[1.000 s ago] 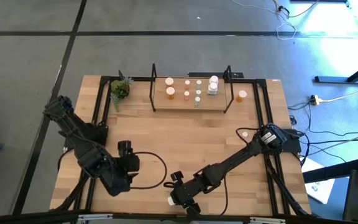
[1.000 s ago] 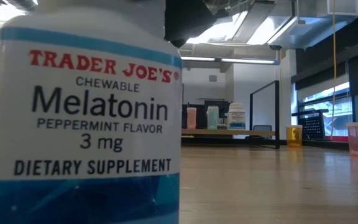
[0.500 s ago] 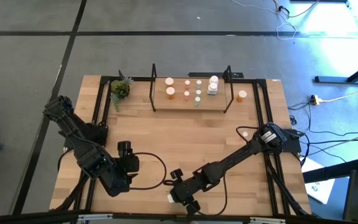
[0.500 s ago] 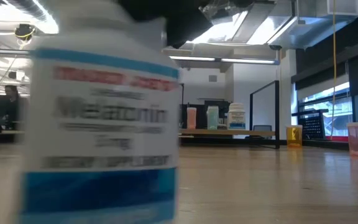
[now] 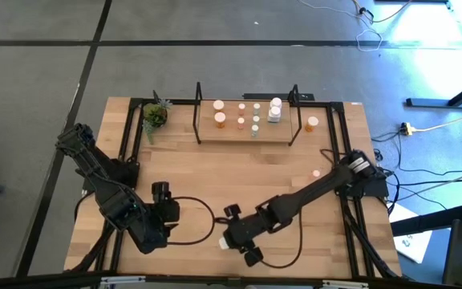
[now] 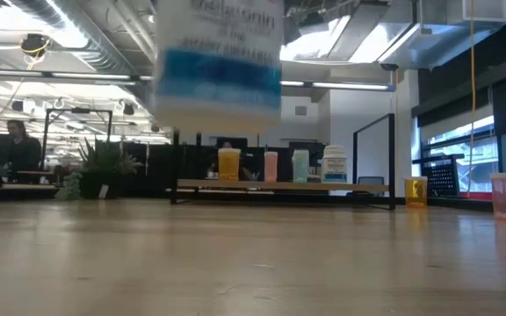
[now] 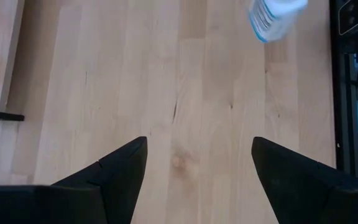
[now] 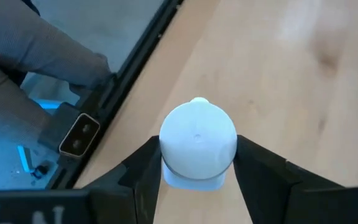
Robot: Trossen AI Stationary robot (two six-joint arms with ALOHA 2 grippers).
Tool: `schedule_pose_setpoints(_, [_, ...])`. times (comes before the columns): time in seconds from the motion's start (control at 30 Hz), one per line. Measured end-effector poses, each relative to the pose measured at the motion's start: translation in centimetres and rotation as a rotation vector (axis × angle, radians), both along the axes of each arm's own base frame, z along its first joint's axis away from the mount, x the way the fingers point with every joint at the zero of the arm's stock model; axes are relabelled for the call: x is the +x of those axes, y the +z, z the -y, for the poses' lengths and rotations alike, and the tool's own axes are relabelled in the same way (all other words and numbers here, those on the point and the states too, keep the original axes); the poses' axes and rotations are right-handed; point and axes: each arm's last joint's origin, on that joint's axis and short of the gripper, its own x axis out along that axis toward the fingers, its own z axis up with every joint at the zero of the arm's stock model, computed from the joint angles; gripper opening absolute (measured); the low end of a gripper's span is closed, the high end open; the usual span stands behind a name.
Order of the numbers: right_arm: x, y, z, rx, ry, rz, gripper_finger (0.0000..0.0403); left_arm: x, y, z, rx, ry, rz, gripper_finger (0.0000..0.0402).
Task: Pick and place medicine bottles onto shelf by color
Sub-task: Put the white pill bottle on the shelf aligned with the white bottles
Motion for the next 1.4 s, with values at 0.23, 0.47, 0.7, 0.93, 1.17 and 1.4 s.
schedule_pose_setpoints(0.23, [-1.0, 3.3, 3.0, -0.002, -0.07, -0.01, 0.0184, 0.0, 0.0, 0.0, 0.015, -0.022, -0.003, 0.0284])
schedule_pose_setpoints(0.47, [-3.1, 6.5, 6.4, -0.097, -0.206, -0.017, 0.0184, 0.0, 0.0, 0.0, 0.042, -0.056, -0.007, 0.0284])
schedule_pose_setpoints(0.7, [-4.2, 8.0, 9.5, -0.138, -0.283, -0.061, 0.0184, 0.0, 0.0, 0.0, 0.05, -0.064, -0.007, 0.0284])
schedule_pose_setpoints(0.93, [-4.1, 7.6, 13.3, -0.204, -0.365, -0.14, 0.0184, 0.0, 0.0, -0.1, 0.053, -0.063, -0.01, 0.0284])
schedule_pose_setpoints(1.17, [-3.9, 7.7, 16.3, -0.168, -0.371, -0.176, 0.0184, 0.0, 0.0, -0.1, 0.061, -0.06, -0.004, 0.0284])
schedule_pose_setpoints(1.4, [-5.2, 7.1, 17.5, -0.184, -0.393, -0.268, 0.0184, -0.1, 0.0, -0.3, 0.097, -0.05, 0.007, 0.0284])
